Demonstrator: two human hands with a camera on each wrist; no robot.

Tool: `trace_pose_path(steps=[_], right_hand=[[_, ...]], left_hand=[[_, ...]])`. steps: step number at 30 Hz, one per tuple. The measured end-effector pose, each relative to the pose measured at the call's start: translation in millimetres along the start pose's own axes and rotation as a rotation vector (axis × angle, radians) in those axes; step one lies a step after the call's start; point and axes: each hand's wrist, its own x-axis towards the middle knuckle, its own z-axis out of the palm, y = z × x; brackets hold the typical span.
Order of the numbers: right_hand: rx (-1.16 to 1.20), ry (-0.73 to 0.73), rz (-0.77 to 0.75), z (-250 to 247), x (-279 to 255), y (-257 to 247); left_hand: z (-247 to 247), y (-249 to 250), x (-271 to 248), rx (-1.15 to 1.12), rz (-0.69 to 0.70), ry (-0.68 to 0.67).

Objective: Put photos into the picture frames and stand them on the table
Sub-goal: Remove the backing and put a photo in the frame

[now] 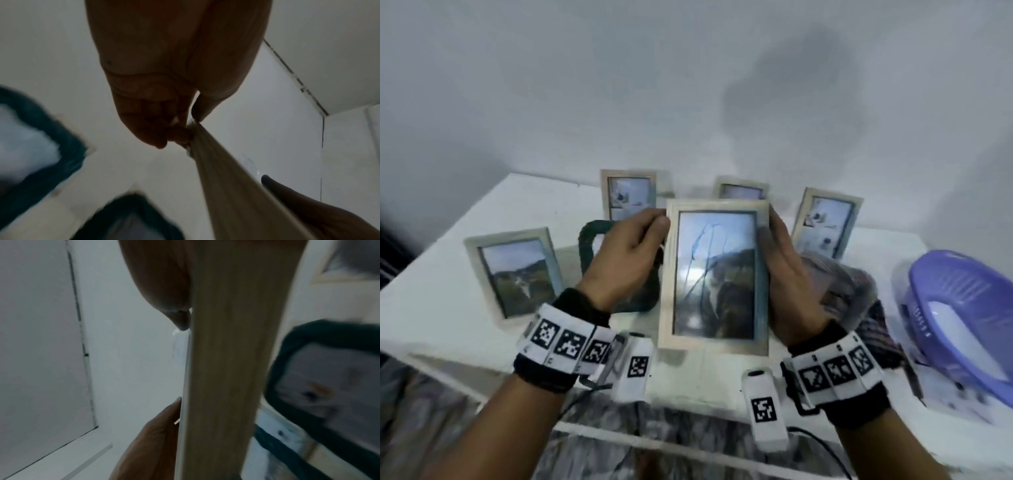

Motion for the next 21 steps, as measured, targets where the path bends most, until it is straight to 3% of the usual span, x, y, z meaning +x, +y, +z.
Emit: trace_pose_path(steps=[7,12,16,19,21], right_hand=[[0.088,0.207,0.101,-43,-100,59],[0.075,0.162,0.156,-42,-130,65],[0.118,0.105,0.185,-42,-139,65],[-0.164,0.131,0.099,-46,-143,79],[-0.319,0.139,0.122,-51,-144,92]], left_hand=[[86,-11,-98,-0.054,-0.249,-0.142],[130,-13,-132,-0.200,-0.412,-0.336],[148,-7,-136,-0.508,-0.497,-0.252],[144,-3,-137,-0.943,-0.778,-0.205],[142,-5,-137,-1.155,-0.894,-0.208]])
